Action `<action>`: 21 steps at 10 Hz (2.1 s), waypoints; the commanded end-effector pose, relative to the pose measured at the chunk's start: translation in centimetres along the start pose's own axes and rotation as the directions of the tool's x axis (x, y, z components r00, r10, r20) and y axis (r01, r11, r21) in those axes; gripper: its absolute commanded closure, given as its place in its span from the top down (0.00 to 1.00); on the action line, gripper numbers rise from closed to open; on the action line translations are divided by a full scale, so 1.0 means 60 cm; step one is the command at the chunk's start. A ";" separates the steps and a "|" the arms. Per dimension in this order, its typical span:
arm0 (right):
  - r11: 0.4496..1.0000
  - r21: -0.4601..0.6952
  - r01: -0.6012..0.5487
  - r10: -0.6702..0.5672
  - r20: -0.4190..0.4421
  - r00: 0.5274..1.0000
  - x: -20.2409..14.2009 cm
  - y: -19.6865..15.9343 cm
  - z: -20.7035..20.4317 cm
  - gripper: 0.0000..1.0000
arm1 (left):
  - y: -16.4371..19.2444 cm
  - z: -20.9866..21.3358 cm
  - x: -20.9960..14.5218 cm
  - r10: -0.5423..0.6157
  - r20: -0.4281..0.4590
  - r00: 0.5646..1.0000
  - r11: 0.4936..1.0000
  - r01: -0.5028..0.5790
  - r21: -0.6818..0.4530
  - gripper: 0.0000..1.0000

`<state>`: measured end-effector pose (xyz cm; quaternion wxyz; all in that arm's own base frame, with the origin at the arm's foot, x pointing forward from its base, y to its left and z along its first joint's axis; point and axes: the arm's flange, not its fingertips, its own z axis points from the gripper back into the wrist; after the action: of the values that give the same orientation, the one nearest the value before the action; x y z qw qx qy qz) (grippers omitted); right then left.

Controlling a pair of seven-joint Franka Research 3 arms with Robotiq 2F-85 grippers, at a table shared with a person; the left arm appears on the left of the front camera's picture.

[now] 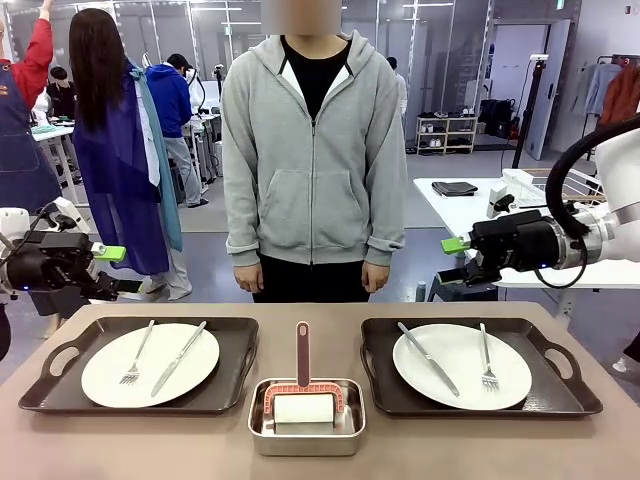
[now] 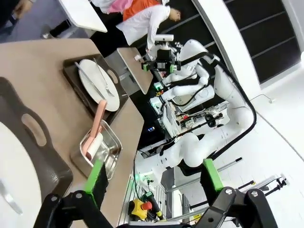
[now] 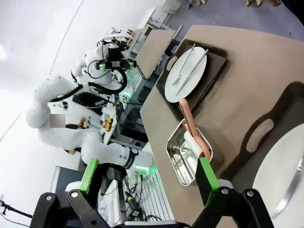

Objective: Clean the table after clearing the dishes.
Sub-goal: When the left (or right) Handle tray is removed, use the left hand (or right hand) to clean the left (or right) side of the table with the Lint Roller.

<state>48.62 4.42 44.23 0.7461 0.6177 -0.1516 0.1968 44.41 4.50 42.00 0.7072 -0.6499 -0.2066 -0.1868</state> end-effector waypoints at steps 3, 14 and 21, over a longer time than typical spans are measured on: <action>0.986 0.118 0.120 -0.158 0.398 0.904 -0.070 -0.040 0.255 1.00 | 0.040 0.261 -0.032 0.129 0.278 0.952 0.991 -0.111 -0.078 1.00; 0.965 -0.100 0.244 -0.139 0.590 0.795 -0.296 -0.001 0.474 1.00 | 0.015 0.565 -0.185 0.078 0.527 0.846 0.996 -0.092 0.001 1.00; 0.965 -0.100 0.244 -0.139 0.590 0.795 -0.296 -0.001 0.474 1.00 | 0.001 0.571 -0.207 0.080 0.523 0.849 0.994 -0.105 0.019 1.00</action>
<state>33.65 -25.36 41.00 0.7325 0.5933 -0.3222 -0.0875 32.56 38.37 37.59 0.6452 -0.6714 -0.3631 0.0337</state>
